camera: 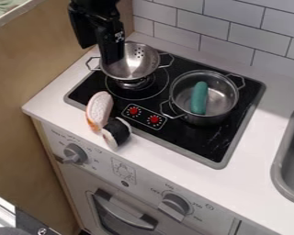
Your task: Put the black object in the silver pot on the right burner
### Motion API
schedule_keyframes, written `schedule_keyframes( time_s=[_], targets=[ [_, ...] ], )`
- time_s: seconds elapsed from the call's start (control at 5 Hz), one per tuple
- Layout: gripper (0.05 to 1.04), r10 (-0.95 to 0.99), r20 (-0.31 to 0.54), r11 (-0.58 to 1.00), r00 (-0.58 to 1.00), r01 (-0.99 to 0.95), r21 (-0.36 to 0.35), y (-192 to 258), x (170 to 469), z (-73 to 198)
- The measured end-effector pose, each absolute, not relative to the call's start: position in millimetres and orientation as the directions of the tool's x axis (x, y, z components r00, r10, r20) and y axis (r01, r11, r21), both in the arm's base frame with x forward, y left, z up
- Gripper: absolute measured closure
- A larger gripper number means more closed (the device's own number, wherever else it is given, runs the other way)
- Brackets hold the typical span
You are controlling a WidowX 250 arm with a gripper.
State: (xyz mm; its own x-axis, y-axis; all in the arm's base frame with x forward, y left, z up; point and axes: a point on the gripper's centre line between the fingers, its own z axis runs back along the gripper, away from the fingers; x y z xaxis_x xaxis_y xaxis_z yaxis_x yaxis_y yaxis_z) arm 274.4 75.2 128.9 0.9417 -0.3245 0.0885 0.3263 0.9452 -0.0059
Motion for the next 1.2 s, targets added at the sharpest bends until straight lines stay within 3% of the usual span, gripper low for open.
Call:
schedule_keyframes(
  time_s=[0.4, 0.6, 1.2],
  targets=[
    [0.085, -0.319, 0.011, 0.946, 0.948, 0.319, -0.053, 75, 269, 117],
    [0.085, -0.372, -0.041, 0.928, 0.927, 0.369, -0.056, 84, 283, 124],
    [0.085, -0.374, -0.047, 0.927, 0.926, 0.371, -0.059, 84, 283, 124]
  ],
)
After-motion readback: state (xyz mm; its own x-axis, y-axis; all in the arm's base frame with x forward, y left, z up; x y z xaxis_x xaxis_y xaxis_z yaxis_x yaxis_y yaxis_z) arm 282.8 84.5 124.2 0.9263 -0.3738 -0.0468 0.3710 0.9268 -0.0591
